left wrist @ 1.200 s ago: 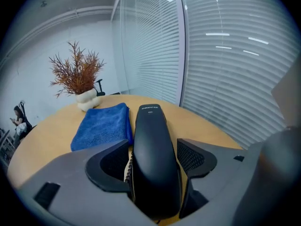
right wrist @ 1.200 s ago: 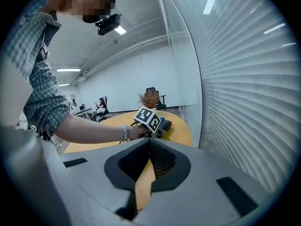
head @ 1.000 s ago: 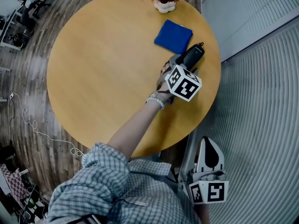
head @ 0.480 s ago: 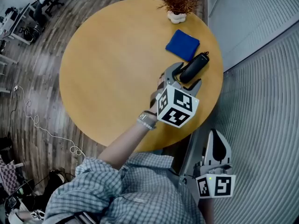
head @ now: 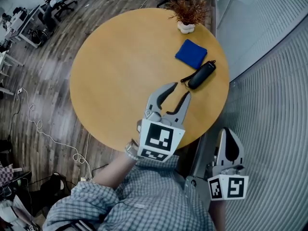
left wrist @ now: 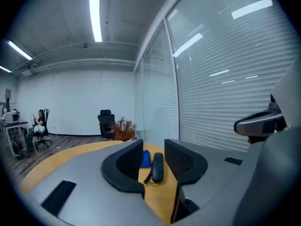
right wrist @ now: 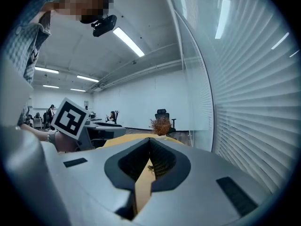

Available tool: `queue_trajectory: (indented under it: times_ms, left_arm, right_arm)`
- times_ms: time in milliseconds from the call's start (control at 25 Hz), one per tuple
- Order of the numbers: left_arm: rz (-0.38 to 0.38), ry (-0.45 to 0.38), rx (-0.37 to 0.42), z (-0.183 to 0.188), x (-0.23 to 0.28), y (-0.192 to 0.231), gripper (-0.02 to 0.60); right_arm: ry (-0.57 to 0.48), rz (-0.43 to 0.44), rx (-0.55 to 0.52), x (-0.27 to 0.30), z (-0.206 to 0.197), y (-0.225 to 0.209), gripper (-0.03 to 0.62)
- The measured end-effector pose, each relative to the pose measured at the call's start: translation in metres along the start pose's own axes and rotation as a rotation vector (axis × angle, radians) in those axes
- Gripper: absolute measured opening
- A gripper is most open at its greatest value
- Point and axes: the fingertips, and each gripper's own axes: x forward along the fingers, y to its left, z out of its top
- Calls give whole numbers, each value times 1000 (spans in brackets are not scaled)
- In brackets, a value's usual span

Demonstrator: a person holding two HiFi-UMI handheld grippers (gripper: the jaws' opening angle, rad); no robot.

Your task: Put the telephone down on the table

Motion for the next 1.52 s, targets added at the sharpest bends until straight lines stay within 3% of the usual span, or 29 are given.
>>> queue_trajectory:
  times_ms: [200, 320, 480, 680, 1520]
  left_arm:
    - [68, -41, -1, 18, -42, 12, 63]
    - [67, -59, 1, 24, -58, 9, 9]
    - [42, -57, -8, 21, -69, 6, 9]
    - [65, -63, -14, 21, -76, 14, 8]
    - [9, -65, -26, 19, -68, -1, 8]
  right_arm:
    - [-45, 17, -19, -5, 18, 9, 6]
    - [-71, 25, -28, -9, 28, 10, 6]
    - [-103, 25, -31, -10, 37, 7, 6]
    - [-134, 38, -41, -9, 44, 8, 6]
    - [-122, 31, -61, -10, 42, 6, 6]
